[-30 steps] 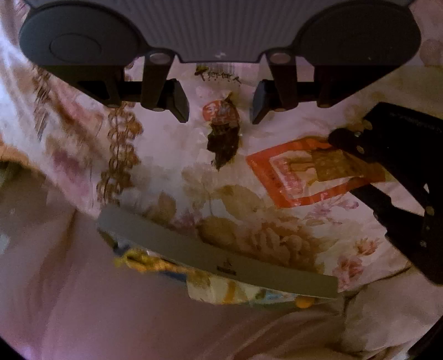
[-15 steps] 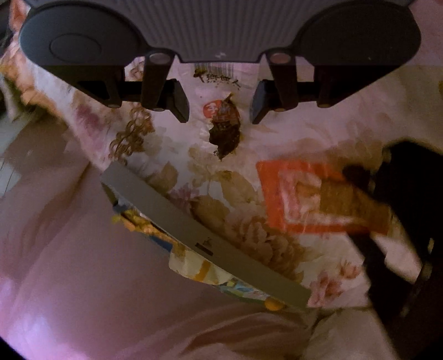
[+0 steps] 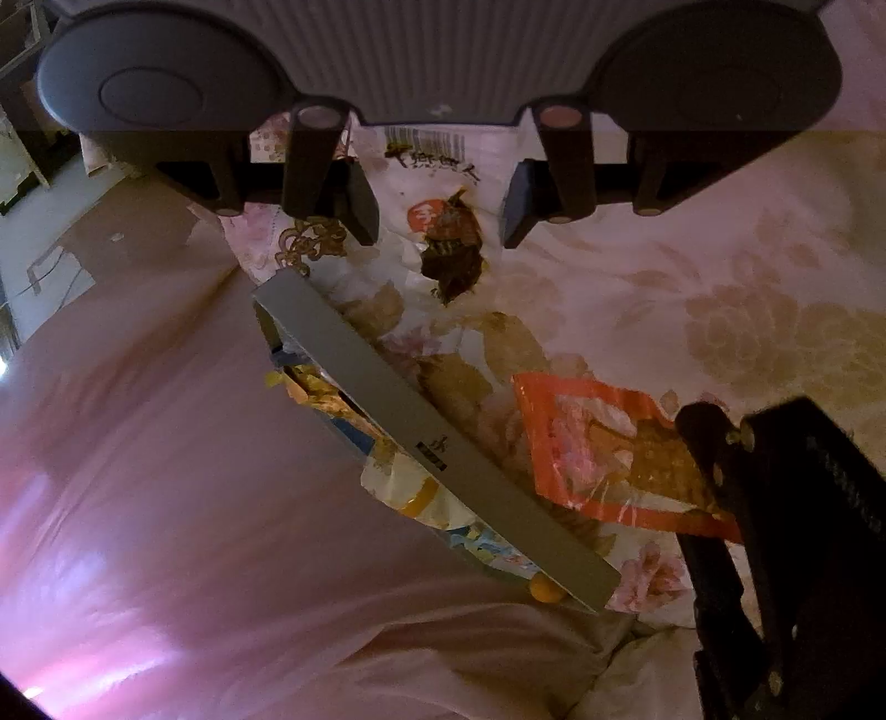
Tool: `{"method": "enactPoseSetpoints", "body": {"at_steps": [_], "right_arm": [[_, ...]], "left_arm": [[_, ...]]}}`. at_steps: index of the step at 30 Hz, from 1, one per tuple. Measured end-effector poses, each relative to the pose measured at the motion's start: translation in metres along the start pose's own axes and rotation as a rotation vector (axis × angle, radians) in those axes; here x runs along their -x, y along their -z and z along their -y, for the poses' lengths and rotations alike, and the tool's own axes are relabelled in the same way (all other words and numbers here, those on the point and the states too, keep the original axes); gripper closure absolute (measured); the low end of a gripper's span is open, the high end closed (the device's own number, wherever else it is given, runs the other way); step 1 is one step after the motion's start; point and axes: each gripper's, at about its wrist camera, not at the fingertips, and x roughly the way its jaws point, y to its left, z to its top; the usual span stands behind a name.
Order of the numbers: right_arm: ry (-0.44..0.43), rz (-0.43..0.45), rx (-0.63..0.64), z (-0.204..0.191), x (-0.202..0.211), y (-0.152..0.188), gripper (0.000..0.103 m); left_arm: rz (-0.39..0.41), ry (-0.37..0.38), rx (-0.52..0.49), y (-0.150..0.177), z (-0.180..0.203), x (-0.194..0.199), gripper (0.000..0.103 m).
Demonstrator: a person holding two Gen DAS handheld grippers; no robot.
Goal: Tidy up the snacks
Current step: 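Lift the orange bag and clear packet and carry both over the gray box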
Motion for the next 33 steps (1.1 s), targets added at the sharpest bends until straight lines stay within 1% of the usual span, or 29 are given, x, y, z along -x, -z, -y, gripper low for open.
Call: {"method": "enactPoseSetpoints", "body": {"at_steps": [7,12,17,21,27,33], "right_arm": [[0.044,0.051,-0.003,0.007,0.01,-0.006,0.051],[0.082,0.081,0.006,0.014,0.015,-0.01,0.051],[0.129,0.112,0.008,0.024,0.019,-0.016,0.051],[0.163,0.133,0.003,0.032,0.021,-0.018,0.051],[0.21,0.166,0.037,0.036,0.019,-0.02,0.051],[0.258,0.212,0.104,0.04,0.01,-0.028,0.051]], "left_arm": [[0.055,-0.003,0.02,-0.01,-0.004,0.015,0.051],[0.108,0.012,0.08,-0.023,-0.013,0.026,0.051],[0.176,0.014,0.119,-0.036,-0.022,0.035,0.051],[0.216,0.012,0.146,-0.045,-0.03,0.04,0.051],[0.237,0.017,0.168,-0.061,-0.046,0.034,0.051],[0.252,0.023,0.19,-0.072,-0.064,0.021,0.051]]}}
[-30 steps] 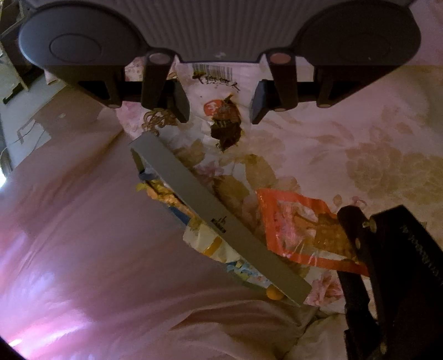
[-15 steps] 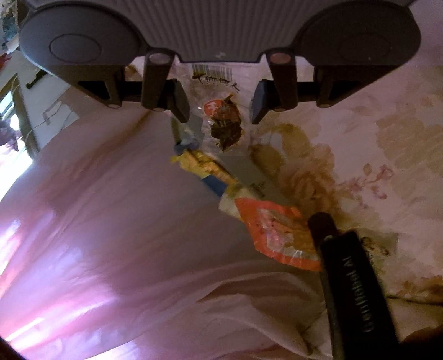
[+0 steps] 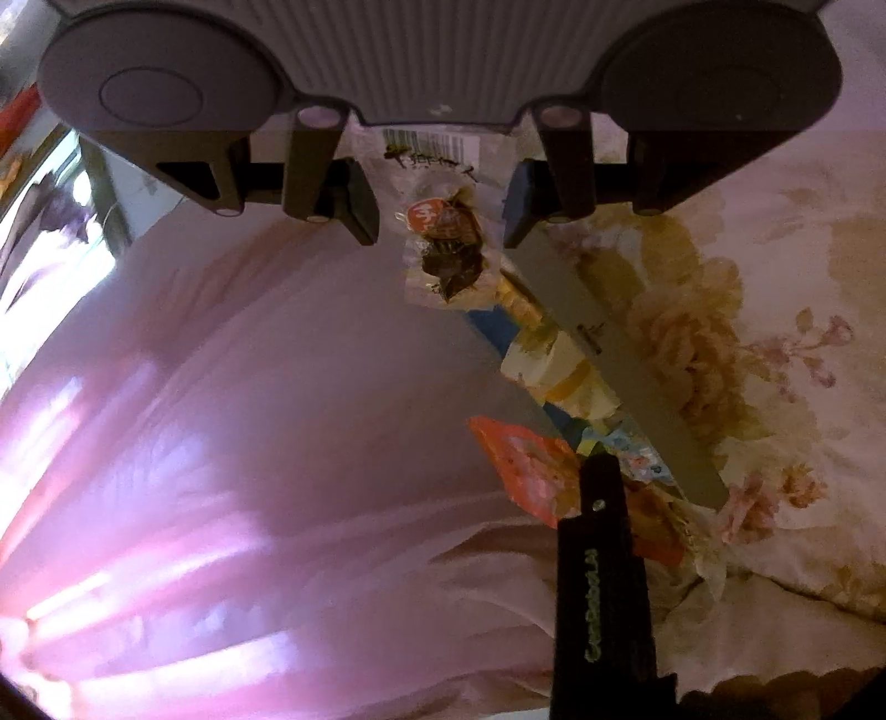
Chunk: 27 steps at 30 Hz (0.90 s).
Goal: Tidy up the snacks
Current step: 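Lift the orange bag and clear packet and carry both over the gray box, then lower both snacks into the gray box and open both tools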
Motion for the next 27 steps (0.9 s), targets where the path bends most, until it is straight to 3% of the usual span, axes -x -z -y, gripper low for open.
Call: {"method": "enactPoseSetpoints", "body": {"at_steps": [13,21,27], "right_arm": [[0.02,0.062,0.053,0.02,-0.073,-0.024,0.05],[-0.044,0.021,0.017,0.018,-0.128,-0.038,0.05],[-0.086,-0.014,-0.008,0.011,-0.149,-0.038,0.05]], "left_arm": [[0.053,-0.03,0.083,-0.034,-0.037,-0.063,0.051],[-0.012,-0.02,0.208,-0.048,-0.06,-0.12,0.051],[-0.032,-0.017,0.238,-0.043,-0.062,-0.141,0.05]]}}
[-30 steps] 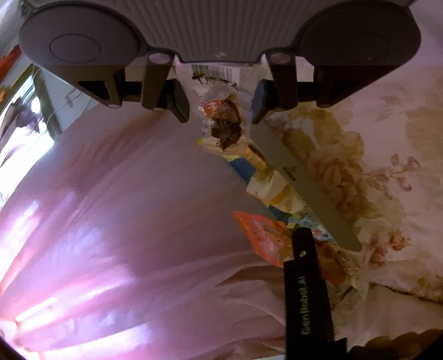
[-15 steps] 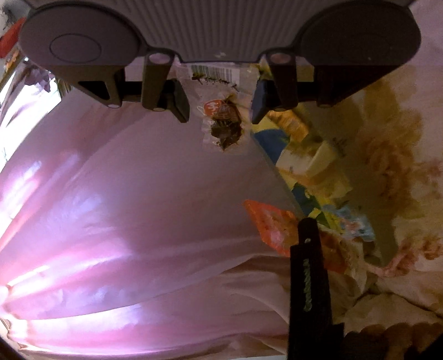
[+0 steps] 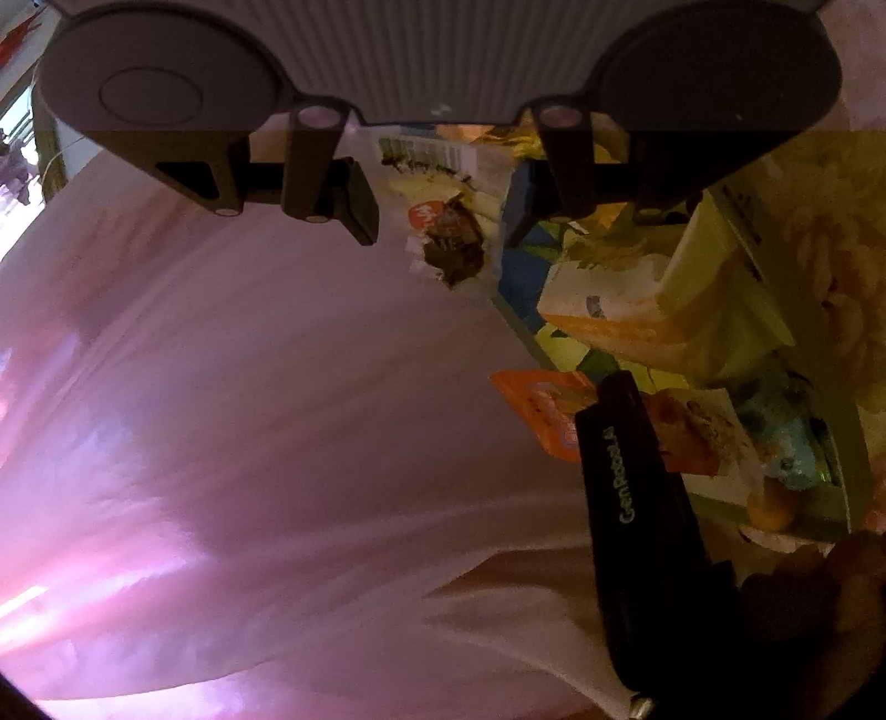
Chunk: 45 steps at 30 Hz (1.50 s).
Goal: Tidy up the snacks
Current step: 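Lower both snacks into the gray box and open both tools, then withdraw both tools up and away from the gray box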
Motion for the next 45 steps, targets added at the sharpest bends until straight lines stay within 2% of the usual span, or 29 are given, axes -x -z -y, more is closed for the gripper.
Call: {"method": "enactPoseSetpoints", "body": {"at_steps": [6,7,11,14,16,19,21,25,31,45], "right_arm": [[-0.04,-0.029,-0.025,-0.002,-0.007,0.001,0.05],[-0.043,-0.032,-0.026,-0.002,-0.007,0.001,0.057],[-0.054,-0.045,-0.034,-0.002,-0.009,0.002,0.055],[-0.04,-0.045,-0.036,0.0,-0.01,0.001,0.045],[-0.039,-0.047,-0.06,0.004,-0.01,0.0,0.036],[-0.056,-0.059,-0.111,0.011,-0.01,0.0,0.029],[-0.066,-0.069,-0.15,0.017,-0.01,0.001,0.026],[-0.051,-0.064,-0.193,0.023,-0.004,0.003,0.013],[-0.02,-0.029,-0.174,0.025,0.009,-0.005,0.005],[-0.021,-0.003,-0.368,0.064,0.055,-0.015,0.0]], "left_arm": [[0.01,0.009,0.034,0.003,0.002,-0.006,0.049],[0.01,0.01,0.037,0.003,0.001,-0.005,0.048],[0.001,0.017,0.071,0.004,-0.004,-0.004,0.046],[-0.006,0.019,0.1,0.007,-0.005,-0.003,0.041],[-0.008,0.019,0.112,0.008,-0.005,-0.003,0.033],[0.007,0.018,0.119,0.007,-0.004,0.0,0.021],[0.019,0.015,0.117,0.005,-0.003,0.002,0.017],[0.037,0.003,0.126,0.003,-0.002,0.01,0.005],[0.062,-0.028,0.148,0.002,-0.007,0.026,0.001],[0.146,-0.047,0.156,0.007,-0.005,0.081,0.001]]}}
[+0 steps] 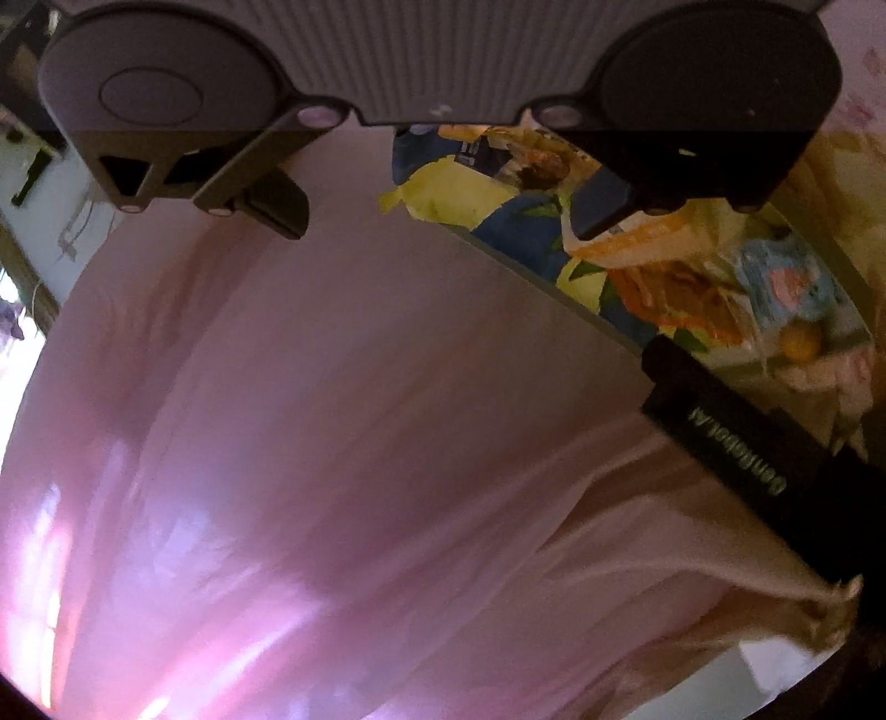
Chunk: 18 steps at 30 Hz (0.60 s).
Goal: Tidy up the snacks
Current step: 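Withdraw both tools up and away from the gray box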
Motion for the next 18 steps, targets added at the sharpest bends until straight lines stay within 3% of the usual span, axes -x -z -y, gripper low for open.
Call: {"method": "enactPoseSetpoints", "body": {"at_steps": [18], "right_arm": [[-0.007,0.029,-0.131,0.025,0.062,-0.014,0.0]], "left_arm": [[0.064,-0.005,0.013,0.015,0.0,0.072,0.001]]}}
